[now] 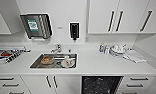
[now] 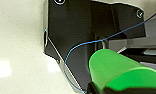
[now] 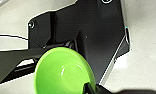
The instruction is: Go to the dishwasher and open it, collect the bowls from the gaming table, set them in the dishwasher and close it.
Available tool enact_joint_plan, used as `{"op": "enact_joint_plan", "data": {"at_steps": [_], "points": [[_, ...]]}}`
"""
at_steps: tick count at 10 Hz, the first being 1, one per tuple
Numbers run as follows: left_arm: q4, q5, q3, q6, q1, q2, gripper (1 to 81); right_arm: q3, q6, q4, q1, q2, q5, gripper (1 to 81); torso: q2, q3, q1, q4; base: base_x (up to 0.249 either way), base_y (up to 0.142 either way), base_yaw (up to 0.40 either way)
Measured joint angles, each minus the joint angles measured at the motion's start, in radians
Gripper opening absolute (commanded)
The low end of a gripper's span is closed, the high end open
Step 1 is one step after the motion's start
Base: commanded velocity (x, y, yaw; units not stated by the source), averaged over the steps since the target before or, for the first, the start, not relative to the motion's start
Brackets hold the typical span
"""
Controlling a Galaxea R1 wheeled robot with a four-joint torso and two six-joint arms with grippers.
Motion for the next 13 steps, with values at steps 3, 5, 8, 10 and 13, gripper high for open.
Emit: {"op": "enact_joint_plan", "data": {"at_steps": [3,5,8,10,13], "points": [[0.000,-0.005,0.009,-0.001,-0.006,-0.009,1.0,0.000,0.000,0.001,0.006,-0.004,0.012,1.0,0.001,-0.101,0.001,0.000,0.000,0.000,0.000],[0.000,-0.007,0.039,-0.004,-0.033,-0.033,1.0,0.000,0.000,0.001,0.020,-0.003,0.019,1.0,0.001,-0.168,0.001,0.000,0.000,0.000,0.000],[0.000,-0.012,0.159,-0.004,-0.075,-0.096,1.0,0.000,0.000,0.004,0.029,-0.004,0.021,1.0,0.002,-0.251,0.002,0.000,0.000,0.000,0.000],[0.000,-0.014,0.229,-0.005,-0.093,-0.169,1.0,0.001,0.000,0.004,0.037,-0.003,0.024,1.0,0.002,-0.263,0.002,0.000,0.000,0.000,0.000],[0.000,-0.011,0.367,-0.030,-0.136,-0.293,1.0,0.000,0.000,0.005,0.037,-0.004,0.026,1.0,0.003,-0.261,0.002,0.000,0.000,0.000,0.000]]}}
